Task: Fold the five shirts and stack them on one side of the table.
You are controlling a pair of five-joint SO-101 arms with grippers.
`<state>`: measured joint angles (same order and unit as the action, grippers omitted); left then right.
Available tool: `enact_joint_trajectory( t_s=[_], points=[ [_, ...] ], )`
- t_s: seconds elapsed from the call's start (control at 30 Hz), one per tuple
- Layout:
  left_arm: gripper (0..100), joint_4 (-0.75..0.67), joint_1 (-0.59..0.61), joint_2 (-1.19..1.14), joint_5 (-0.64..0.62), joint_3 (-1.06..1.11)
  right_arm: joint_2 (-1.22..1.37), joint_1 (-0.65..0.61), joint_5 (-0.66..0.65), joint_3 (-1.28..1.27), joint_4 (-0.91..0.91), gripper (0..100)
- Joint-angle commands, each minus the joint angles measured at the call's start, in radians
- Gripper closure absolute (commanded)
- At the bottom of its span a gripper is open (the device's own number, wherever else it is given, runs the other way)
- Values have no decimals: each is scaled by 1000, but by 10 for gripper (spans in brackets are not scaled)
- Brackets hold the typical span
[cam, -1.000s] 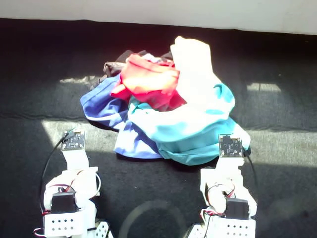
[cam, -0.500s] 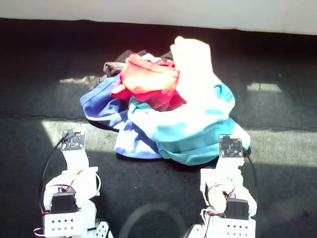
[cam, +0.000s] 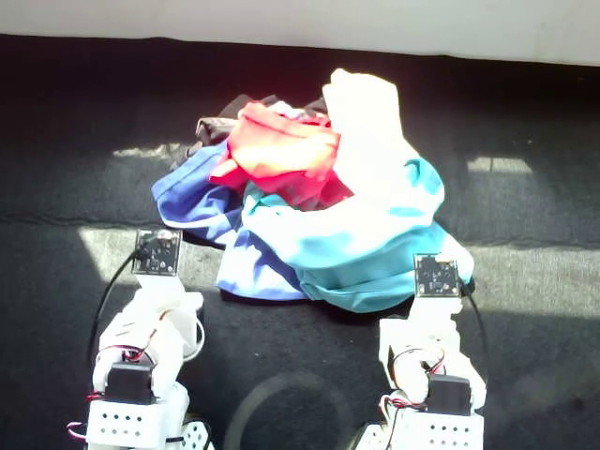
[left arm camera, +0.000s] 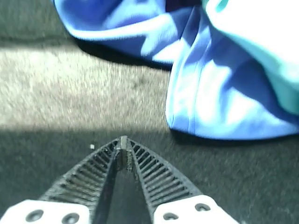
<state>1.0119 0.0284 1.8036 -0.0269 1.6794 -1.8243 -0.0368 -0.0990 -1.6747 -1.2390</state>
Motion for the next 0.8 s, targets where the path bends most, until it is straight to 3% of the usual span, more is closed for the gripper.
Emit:
enact_joint_trajectory(
  t_s=[0.0, 0.17, 0.43, 0.63, 0.77],
  points=[
    [961, -152, -21, 8, -3, 13, -7, 7, -5, -122, -4, 992],
    [795, -184, -30, 4, -9, -58, -7, 7, -5, -122, -4, 992],
    [787, -9, -36, -31, -9, -348, -7, 7, -5, -122, -4, 992],
    [787, 87, -130, -492, -11, -754, -7, 7, -5, -122, -4, 992],
    [786, 287, -153, -883, -100, -1152, -7, 7, -5, -122, -4, 992]
  ],
)
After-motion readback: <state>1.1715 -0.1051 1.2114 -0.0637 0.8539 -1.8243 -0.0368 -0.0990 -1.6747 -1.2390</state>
